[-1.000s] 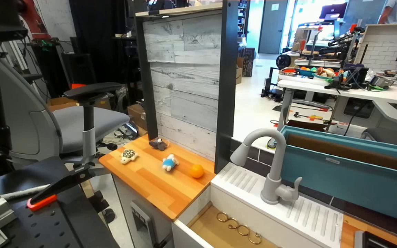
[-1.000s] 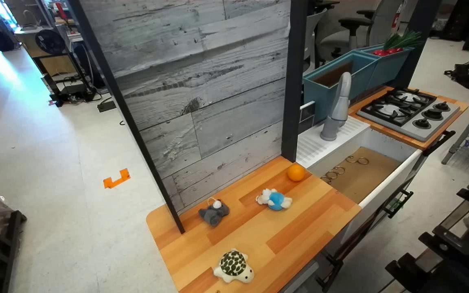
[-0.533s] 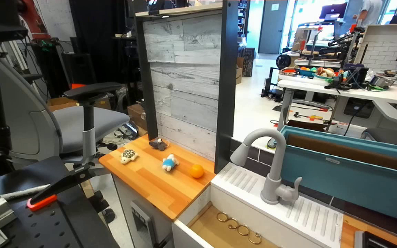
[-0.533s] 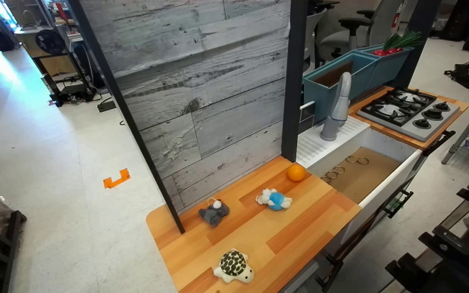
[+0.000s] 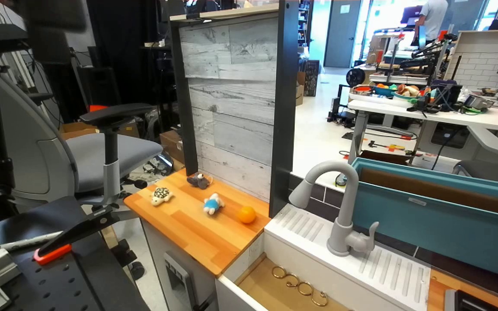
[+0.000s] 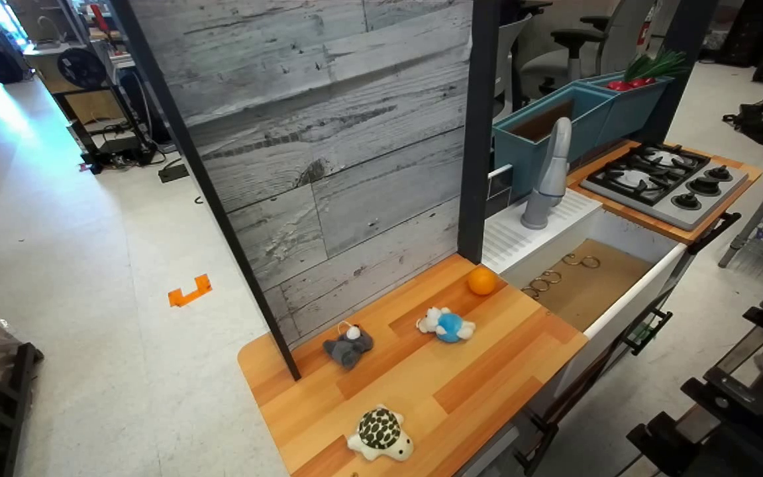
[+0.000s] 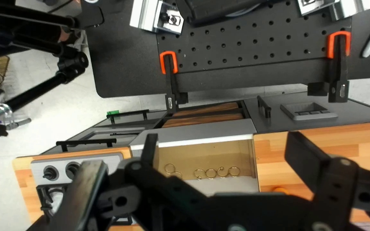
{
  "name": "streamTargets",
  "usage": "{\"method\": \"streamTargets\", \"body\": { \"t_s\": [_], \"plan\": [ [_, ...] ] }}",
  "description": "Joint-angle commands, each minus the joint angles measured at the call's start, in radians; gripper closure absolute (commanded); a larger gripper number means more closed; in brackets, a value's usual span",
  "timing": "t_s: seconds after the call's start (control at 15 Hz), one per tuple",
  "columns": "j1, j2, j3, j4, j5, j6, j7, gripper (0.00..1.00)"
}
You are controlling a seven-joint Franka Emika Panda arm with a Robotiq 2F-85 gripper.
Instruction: Move the orange plush to the of edge of the table
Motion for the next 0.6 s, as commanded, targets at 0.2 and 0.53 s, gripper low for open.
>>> {"method": "streamTargets", "body": {
  "t_s": [0.2, 0.53],
  "plan": [
    [-0.004, 0.38, 0.065, 0.136, -0.146, 0.267, 0.156, 0.0],
    [0.036, 0.657, 0.017, 0.27, -0.361, 0.438, 0.329, 0.0]
  ]
}}
